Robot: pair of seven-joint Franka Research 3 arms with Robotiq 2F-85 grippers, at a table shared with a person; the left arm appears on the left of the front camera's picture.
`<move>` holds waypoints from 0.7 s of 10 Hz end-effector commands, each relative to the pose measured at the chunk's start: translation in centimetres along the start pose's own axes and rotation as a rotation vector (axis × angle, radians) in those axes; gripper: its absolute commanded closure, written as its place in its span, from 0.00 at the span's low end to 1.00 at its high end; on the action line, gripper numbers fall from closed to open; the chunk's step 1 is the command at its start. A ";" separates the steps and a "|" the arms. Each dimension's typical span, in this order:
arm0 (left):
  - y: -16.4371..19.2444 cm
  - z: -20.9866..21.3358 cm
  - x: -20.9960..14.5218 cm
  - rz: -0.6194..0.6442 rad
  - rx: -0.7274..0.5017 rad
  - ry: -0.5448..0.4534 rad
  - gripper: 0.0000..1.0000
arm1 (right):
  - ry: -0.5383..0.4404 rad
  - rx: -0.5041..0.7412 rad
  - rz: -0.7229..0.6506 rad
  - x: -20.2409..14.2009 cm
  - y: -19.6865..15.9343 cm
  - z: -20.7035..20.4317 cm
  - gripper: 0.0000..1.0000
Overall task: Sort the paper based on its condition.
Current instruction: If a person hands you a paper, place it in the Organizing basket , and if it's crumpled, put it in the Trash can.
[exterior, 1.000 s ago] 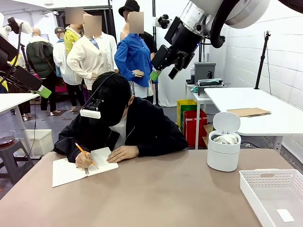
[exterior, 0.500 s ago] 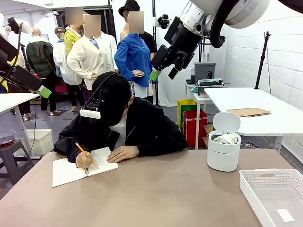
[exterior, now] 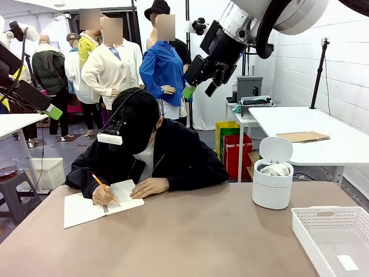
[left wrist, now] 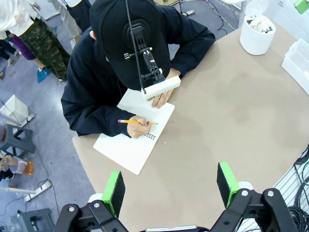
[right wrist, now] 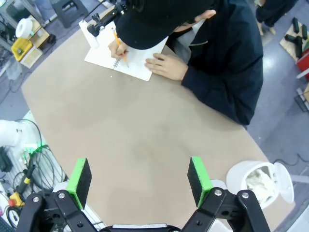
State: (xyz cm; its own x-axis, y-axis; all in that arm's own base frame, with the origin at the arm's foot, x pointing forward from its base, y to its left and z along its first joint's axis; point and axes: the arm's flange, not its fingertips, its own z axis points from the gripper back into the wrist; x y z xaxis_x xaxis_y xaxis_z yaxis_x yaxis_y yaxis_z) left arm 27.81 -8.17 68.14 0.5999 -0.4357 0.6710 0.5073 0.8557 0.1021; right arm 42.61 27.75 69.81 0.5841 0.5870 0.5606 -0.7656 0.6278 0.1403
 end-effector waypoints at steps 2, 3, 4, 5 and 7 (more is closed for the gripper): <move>0.1 0.0 0.0 0.002 -0.001 -0.001 0.00 | 0.002 0.008 -0.002 -0.1 0.0 0.1 0.00; 0.1 0.0 0.0 0.002 -0.001 -0.001 0.00 | 0.002 0.008 -0.002 -0.1 0.0 0.1 0.00; 0.1 0.0 0.0 0.002 -0.001 -0.001 0.00 | 0.002 0.008 -0.002 -0.1 0.0 0.1 0.00; 0.1 0.0 0.0 0.002 -0.001 -0.001 0.00 | 0.002 0.008 -0.002 -0.1 0.0 0.1 0.00; 0.1 0.0 0.0 0.002 -0.001 -0.001 0.00 | 0.002 0.008 -0.002 -0.1 0.0 0.1 0.00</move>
